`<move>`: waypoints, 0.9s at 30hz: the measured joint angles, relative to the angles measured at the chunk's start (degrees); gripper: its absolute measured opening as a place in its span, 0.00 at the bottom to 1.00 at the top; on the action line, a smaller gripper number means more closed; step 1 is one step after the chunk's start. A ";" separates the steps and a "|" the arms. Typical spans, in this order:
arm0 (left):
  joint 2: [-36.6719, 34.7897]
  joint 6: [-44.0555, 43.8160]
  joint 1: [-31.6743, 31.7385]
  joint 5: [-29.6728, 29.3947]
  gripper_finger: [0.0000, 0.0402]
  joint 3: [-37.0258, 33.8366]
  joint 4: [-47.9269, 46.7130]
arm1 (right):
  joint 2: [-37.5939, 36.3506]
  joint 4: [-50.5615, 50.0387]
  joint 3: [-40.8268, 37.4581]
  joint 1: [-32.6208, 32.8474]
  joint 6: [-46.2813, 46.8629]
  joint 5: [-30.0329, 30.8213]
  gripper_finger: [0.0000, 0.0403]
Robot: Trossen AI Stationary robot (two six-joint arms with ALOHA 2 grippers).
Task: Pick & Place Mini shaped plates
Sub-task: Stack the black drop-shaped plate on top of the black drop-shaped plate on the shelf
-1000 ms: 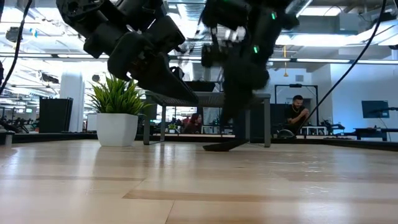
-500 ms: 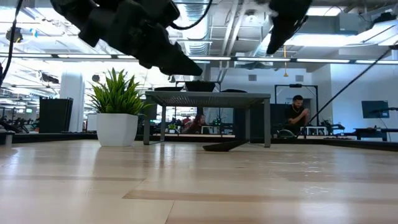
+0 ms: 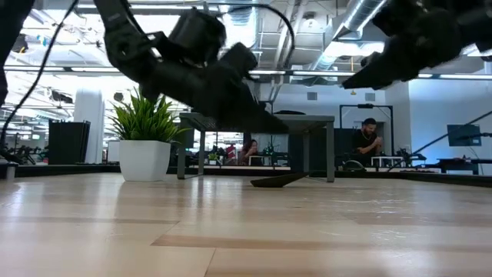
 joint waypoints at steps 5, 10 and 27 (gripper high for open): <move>5.29 -0.12 0.81 -0.39 0.37 2.59 0.18 | -6.31 5.98 -5.44 -3.66 -2.32 -3.81 0.23; 6.79 -3.07 1.51 -2.64 0.37 2.54 -0.20 | -8.72 4.67 -5.42 -5.03 1.28 -3.96 0.23; 9.15 -6.23 1.54 -8.22 0.26 2.17 -1.59 | -8.70 4.66 -5.42 -4.88 1.45 -4.01 0.23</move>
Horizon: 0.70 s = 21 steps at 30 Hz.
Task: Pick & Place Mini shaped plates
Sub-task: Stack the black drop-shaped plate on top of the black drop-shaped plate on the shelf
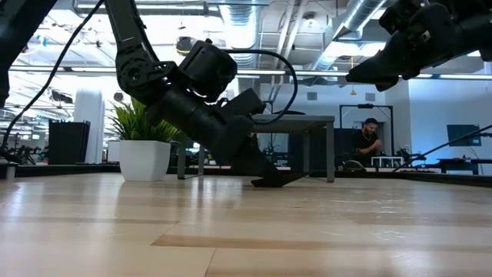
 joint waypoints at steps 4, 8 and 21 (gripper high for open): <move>0.00 0.11 0.00 0.02 0.12 0.00 -0.44 | 0.00 0.04 0.00 0.00 0.02 0.02 0.23; -0.02 0.16 0.02 0.59 0.02 0.01 -0.28 | 0.02 0.11 0.00 0.00 0.02 0.00 0.23; -23.35 5.50 -3.90 -0.57 0.01 0.02 -20.15 | 0.04 0.15 0.00 0.00 0.00 0.00 0.23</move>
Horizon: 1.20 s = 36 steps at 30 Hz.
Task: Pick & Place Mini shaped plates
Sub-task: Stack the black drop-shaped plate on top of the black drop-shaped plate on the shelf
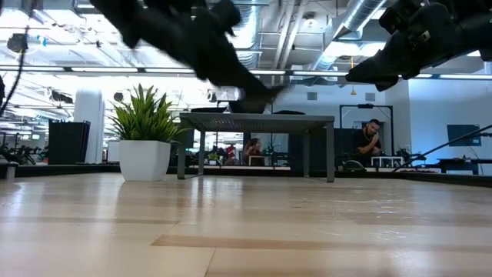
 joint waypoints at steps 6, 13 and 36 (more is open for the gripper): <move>-17.35 10.03 0.53 -11.84 0.01 0.04 -16.34 | 0.00 0.04 0.00 -0.02 0.00 0.02 0.23; -28.64 21.22 15.56 -8.58 0.02 0.02 -26.15 | 0.00 0.07 0.00 -0.02 -0.02 0.07 0.23; -13.83 30.81 41.64 17.50 0.02 -0.02 -20.70 | 0.00 -0.02 0.00 -0.11 -0.15 0.13 0.23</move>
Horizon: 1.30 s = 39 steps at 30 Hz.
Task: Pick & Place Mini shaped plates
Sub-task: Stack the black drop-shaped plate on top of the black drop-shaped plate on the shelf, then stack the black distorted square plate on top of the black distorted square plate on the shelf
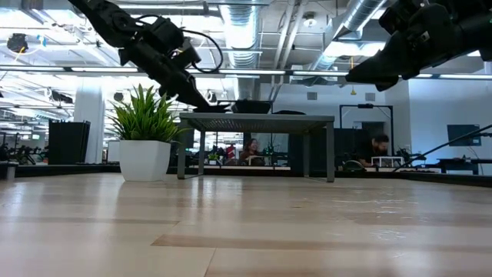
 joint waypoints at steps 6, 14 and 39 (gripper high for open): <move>-0.61 -1.67 -0.01 -2.82 0.04 0.00 0.98 | 0.00 -0.37 0.00 0.02 0.00 0.07 0.23; -0.68 -1.89 -1.03 -7.05 0.14 0.00 1.05 | 0.00 -0.37 0.00 0.02 0.07 0.09 0.23; -2.91 -21.49 -37.05 -8.69 0.20 0.00 5.76 | 3.18 1.52 7.23 7.88 -2.56 9.33 0.23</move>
